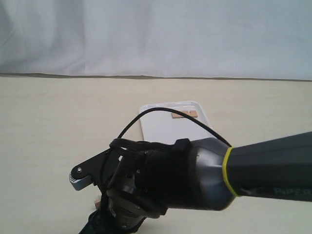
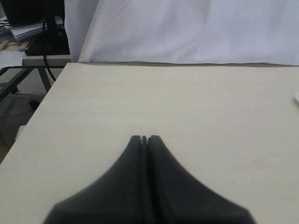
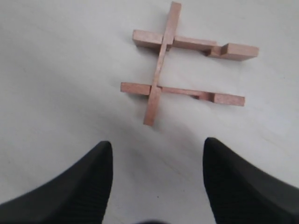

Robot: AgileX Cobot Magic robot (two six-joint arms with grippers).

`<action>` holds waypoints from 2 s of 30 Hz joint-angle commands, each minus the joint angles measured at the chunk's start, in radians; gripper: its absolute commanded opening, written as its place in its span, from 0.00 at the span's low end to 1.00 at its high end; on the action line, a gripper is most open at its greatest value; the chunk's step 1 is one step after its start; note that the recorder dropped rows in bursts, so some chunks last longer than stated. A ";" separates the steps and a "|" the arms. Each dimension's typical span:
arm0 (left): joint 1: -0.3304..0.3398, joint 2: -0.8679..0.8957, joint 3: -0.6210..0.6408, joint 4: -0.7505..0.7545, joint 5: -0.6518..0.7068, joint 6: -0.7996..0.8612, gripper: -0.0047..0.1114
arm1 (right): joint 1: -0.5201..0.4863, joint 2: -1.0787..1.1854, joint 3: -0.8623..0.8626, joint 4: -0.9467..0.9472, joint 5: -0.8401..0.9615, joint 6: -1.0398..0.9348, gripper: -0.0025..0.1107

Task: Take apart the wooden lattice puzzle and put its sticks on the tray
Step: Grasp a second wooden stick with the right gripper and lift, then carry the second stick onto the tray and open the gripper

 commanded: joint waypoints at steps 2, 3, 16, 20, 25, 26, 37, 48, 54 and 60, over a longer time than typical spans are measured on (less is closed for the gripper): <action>-0.001 -0.002 0.002 -0.005 -0.013 0.000 0.04 | -0.006 0.040 0.004 -0.012 -0.052 0.009 0.50; -0.001 -0.002 0.002 -0.005 -0.013 0.000 0.04 | -0.006 0.044 0.004 -0.012 -0.059 0.009 0.50; -0.001 -0.002 0.002 -0.005 -0.013 0.000 0.04 | -0.006 0.080 0.004 0.001 -0.131 0.009 0.31; -0.001 -0.002 0.002 -0.005 -0.013 0.000 0.04 | -0.006 0.090 0.004 -0.001 -0.140 0.028 0.30; -0.001 -0.002 0.002 -0.005 -0.013 0.000 0.04 | -0.006 0.105 0.004 -0.001 -0.142 0.032 0.30; -0.001 -0.002 0.002 -0.005 -0.013 0.000 0.04 | -0.006 0.105 0.004 -0.004 -0.142 0.034 0.30; -0.001 -0.002 0.002 -0.005 -0.013 0.000 0.04 | -0.006 0.105 0.004 -0.052 -0.136 0.069 0.06; -0.001 -0.002 0.002 -0.005 -0.013 0.000 0.04 | -0.006 0.038 0.004 -0.063 -0.111 0.047 0.06; -0.001 -0.002 0.002 -0.005 -0.013 0.000 0.04 | -0.014 -0.065 -0.078 -0.102 0.044 -0.039 0.06; -0.001 -0.002 0.002 -0.005 -0.013 0.000 0.04 | -0.176 -0.188 -0.136 -0.091 0.168 -0.243 0.06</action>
